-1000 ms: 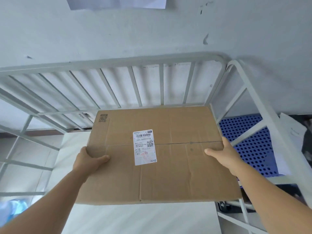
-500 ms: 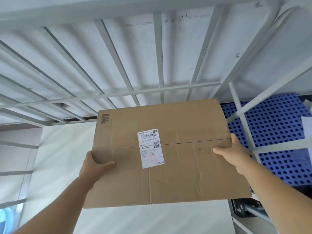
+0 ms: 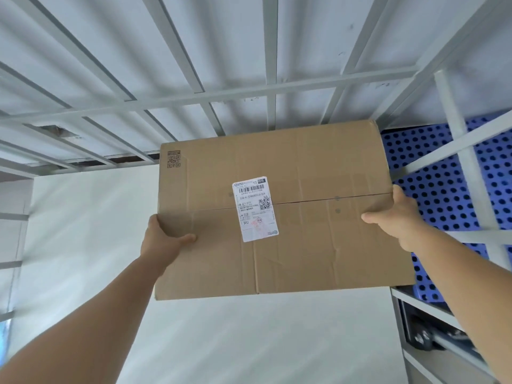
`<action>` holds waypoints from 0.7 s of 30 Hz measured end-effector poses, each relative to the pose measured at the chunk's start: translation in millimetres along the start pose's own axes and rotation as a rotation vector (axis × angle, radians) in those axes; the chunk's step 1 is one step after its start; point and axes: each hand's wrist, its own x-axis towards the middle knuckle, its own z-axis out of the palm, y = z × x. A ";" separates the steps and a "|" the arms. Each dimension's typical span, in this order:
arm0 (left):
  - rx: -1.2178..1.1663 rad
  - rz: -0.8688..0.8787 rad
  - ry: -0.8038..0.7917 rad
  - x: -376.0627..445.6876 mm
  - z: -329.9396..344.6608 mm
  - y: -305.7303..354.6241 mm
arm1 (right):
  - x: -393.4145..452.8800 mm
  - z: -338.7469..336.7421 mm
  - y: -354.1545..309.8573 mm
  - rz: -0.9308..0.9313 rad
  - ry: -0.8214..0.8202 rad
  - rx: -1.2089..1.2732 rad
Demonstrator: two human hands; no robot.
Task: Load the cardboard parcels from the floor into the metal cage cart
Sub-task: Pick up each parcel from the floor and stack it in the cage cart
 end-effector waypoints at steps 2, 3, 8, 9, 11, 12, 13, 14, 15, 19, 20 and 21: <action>0.008 0.012 0.003 10.4 6.8 0.1 | 8.2 5.5 3.0 0.001 0.005 -0.006; 0.014 0.018 0.003 15.1 9.5 0.2 | 11.9 8.0 5.1 0.002 0.008 -0.010; 0.030 0.042 0.020 25.8 25.1 1.1 | 27.0 15.5 10.4 -0.012 0.033 -0.028; 0.037 0.045 0.027 25.7 28.3 0.9 | 29.6 16.0 10.7 -0.017 0.037 -0.035; 0.045 0.053 0.043 25.6 33.3 -0.4 | 34.2 17.4 10.6 -0.025 0.045 -0.050; 0.046 0.058 0.052 25.9 34.7 -1.0 | 36.0 18.2 11.0 -0.030 0.052 -0.057; 0.051 0.063 0.060 26.4 35.5 -1.6 | 37.8 19.2 11.9 -0.035 0.059 -0.065; 0.058 0.066 0.063 27.1 36.1 -2.2 | 39.1 20.1 12.8 -0.037 0.065 -0.072; 0.071 0.068 0.062 27.3 36.5 -2.5 | 39.4 20.3 13.8 -0.037 0.071 -0.080; 0.177 0.063 0.068 22.4 36.2 4.5 | 35.7 19.8 12.1 -0.041 0.073 -0.156; 0.214 0.056 0.071 20.0 36.3 8.0 | 33.3 19.5 10.0 -0.041 0.075 -0.176; 0.258 0.049 0.071 16.7 36.2 11.7 | 29.9 19.6 8.0 -0.044 0.075 -0.190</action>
